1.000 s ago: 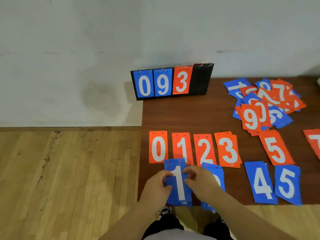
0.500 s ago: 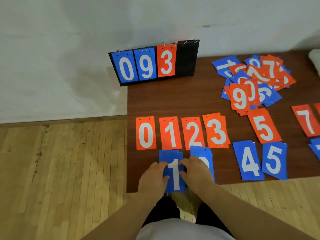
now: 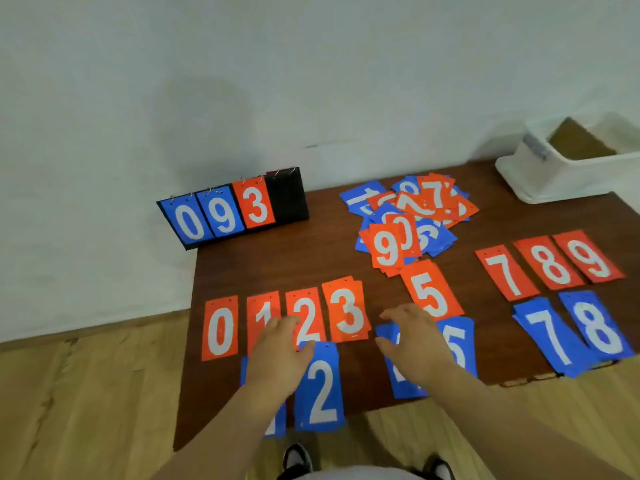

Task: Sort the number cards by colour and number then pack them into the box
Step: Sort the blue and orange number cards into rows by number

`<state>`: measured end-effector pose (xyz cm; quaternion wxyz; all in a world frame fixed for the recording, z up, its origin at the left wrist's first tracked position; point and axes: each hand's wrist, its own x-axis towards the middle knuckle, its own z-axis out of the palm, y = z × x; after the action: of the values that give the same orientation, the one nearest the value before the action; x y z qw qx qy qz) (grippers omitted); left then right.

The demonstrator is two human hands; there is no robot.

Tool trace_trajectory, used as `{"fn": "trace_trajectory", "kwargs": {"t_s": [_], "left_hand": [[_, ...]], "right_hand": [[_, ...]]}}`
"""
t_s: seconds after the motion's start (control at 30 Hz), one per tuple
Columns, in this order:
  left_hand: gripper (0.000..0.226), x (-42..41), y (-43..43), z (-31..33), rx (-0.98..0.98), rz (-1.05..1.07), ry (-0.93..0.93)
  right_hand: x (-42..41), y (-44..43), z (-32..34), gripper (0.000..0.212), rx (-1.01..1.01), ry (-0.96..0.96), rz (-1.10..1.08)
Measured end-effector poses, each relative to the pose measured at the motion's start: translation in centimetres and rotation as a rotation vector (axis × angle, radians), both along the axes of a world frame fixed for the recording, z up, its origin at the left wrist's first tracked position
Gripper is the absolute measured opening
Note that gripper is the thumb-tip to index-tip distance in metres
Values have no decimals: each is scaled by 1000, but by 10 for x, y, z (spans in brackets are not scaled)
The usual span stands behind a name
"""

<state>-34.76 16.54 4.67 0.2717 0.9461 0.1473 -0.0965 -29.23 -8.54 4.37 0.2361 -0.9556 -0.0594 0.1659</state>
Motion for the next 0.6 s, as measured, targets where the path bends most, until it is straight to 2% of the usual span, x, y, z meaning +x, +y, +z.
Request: {"fn": "trace_trajectory", "kwargs": {"t_s": [0.17,0.37,0.6], "left_hand": [[57,35,-98,26,74,-18,-96],[68,70,-177,51,193,-20,-76],[72,122,-194,58,191,97,22]], "right_hand": [[35,-114,28,60,-28,-64,-30],[74,-219,50,67,-76,-82,-93],[130,-253,52,65,-30,-15,-138]]}}
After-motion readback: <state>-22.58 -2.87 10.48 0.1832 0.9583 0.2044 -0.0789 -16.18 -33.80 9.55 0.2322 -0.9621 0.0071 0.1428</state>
